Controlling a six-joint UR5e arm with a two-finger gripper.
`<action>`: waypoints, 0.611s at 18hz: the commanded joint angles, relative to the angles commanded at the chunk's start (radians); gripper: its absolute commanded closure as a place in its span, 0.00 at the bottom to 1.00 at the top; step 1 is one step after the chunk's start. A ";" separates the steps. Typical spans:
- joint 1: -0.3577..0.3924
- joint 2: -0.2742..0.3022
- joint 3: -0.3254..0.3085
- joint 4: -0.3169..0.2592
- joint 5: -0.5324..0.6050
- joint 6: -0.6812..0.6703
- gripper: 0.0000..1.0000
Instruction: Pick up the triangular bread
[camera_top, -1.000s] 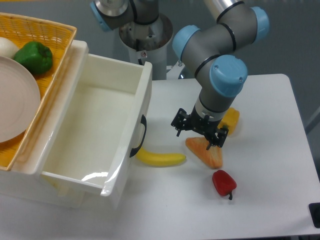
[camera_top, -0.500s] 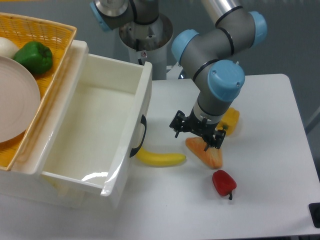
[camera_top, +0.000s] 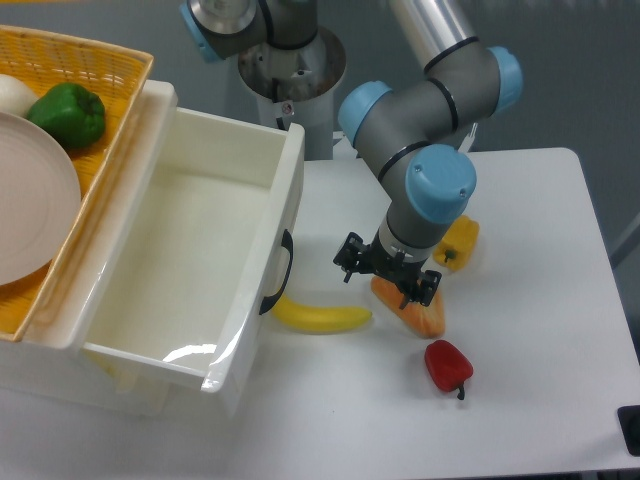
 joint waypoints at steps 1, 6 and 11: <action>0.005 -0.015 0.000 0.002 0.000 -0.002 0.00; 0.041 -0.020 -0.006 -0.003 0.000 0.000 0.00; 0.045 -0.031 -0.031 0.002 0.034 0.000 0.00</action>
